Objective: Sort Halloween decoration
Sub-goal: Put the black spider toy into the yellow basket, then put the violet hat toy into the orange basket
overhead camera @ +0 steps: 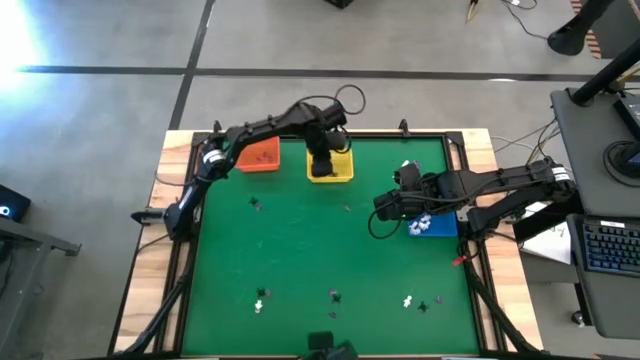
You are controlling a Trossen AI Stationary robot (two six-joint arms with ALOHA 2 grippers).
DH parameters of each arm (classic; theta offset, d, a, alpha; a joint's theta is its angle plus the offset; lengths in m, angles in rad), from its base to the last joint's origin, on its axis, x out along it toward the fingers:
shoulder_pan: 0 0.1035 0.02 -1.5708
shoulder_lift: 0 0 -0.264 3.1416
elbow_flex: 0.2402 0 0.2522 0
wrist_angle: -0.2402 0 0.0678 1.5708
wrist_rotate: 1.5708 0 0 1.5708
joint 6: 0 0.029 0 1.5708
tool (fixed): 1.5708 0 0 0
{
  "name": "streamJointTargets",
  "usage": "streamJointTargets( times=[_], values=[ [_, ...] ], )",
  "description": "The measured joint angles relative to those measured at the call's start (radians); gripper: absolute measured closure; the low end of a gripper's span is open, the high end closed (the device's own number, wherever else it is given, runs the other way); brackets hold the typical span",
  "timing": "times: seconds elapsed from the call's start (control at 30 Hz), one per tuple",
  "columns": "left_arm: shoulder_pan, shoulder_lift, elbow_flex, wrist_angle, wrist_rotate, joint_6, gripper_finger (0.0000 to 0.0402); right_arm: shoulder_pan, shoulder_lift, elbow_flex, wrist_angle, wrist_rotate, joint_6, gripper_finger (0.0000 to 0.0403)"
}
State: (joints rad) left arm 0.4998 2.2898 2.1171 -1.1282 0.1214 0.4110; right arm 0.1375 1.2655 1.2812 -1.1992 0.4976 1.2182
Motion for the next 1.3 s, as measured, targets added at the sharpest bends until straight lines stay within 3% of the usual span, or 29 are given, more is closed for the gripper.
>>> streamJointTargets(
  times=[0.2, 0.43, 0.83, 1.03, 1.3],
  values=[
    [0.025, 0.006, -0.002, -0.021, 0.076, 0.000, 0.0402, 0.000, 0.000, 0.000, 0.000, 0.000, -0.012, 0.0250],
    [0.023, 0.032, -0.038, -0.024, 0.080, 0.018, 0.0396, 0.000, 0.000, 0.000, 0.002, 0.000, -0.007, 0.0250],
    [0.020, 0.035, -0.103, -0.034, 0.079, -0.003, 0.0310, 0.000, 0.000, 0.000, 0.008, 0.000, 0.004, 0.0250],
    [0.020, 0.035, -0.027, -0.043, 0.079, -0.012, 0.0284, 0.000, 0.000, 0.000, 0.008, 0.029, 0.003, 0.0250],
    [0.020, 0.035, 0.162, -0.156, 0.078, -0.012, 0.0281, -0.013, 0.000, -0.012, -0.022, 0.121, -0.009, 0.0250]
  ],
)
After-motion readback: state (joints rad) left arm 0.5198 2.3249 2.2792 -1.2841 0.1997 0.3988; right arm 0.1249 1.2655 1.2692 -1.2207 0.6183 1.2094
